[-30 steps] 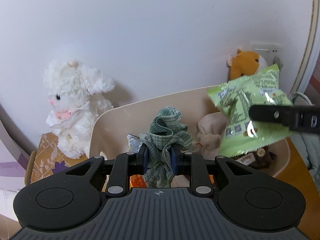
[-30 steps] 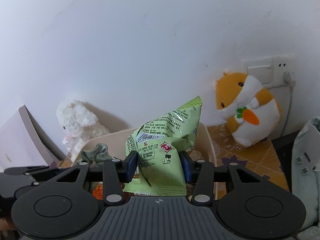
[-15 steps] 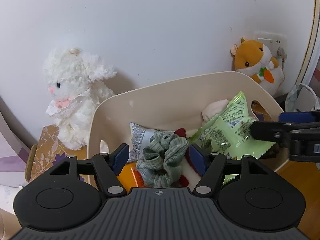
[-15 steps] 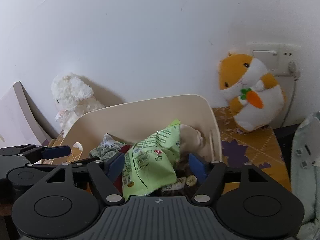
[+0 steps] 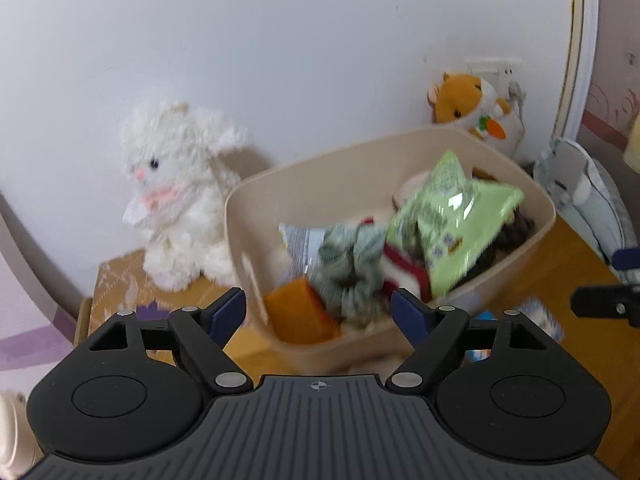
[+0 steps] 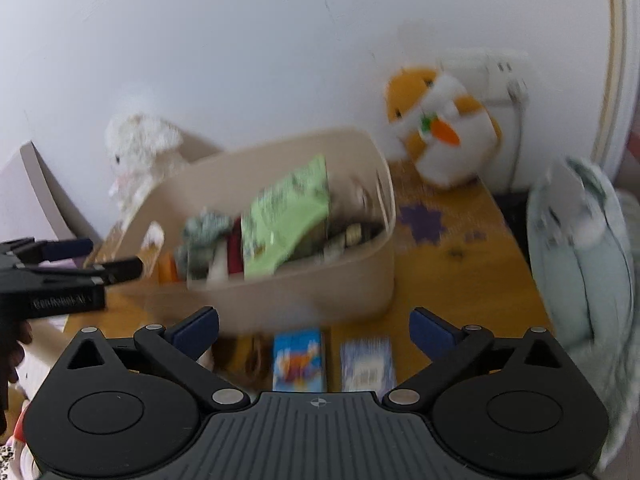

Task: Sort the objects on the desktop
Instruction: 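Grasp the beige rolled sock with the left tool while the right grasps the dark snack stick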

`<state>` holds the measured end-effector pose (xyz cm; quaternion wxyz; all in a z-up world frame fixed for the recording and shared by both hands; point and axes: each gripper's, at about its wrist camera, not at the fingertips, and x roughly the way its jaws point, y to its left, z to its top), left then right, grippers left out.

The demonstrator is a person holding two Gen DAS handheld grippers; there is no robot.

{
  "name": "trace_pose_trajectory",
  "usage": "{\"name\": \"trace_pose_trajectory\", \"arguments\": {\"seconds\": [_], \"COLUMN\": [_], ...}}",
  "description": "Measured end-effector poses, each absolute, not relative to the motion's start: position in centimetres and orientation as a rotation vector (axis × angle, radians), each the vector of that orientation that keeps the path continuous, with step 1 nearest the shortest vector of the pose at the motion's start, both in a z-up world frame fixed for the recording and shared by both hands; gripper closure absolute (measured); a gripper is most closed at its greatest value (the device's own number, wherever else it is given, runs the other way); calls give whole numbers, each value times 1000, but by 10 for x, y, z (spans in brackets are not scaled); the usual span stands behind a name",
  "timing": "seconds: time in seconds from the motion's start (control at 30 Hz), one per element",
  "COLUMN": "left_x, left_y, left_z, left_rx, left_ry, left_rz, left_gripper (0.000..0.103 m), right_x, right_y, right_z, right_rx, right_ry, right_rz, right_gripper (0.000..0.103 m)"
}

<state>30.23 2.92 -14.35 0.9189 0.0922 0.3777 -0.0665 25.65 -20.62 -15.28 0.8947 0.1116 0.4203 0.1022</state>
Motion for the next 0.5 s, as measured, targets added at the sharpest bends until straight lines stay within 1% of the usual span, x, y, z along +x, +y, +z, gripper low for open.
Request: {"name": "trace_pose_trajectory", "arguments": {"seconds": [0.3, 0.5], "left_x": [281, 284], "left_y": [63, 69], "left_z": [-173, -199], "left_rx": [153, 168], "left_ry": [879, 933], "left_rz": [-199, -255], "left_gripper": [22, 22], "right_x": [203, 189], "right_y": [-180, -158], "right_z": [-198, -220], "right_rx": [292, 293], "right_ry": [1027, 1089], "right_rz": [121, 72], "right_gripper": [0, 4]}}
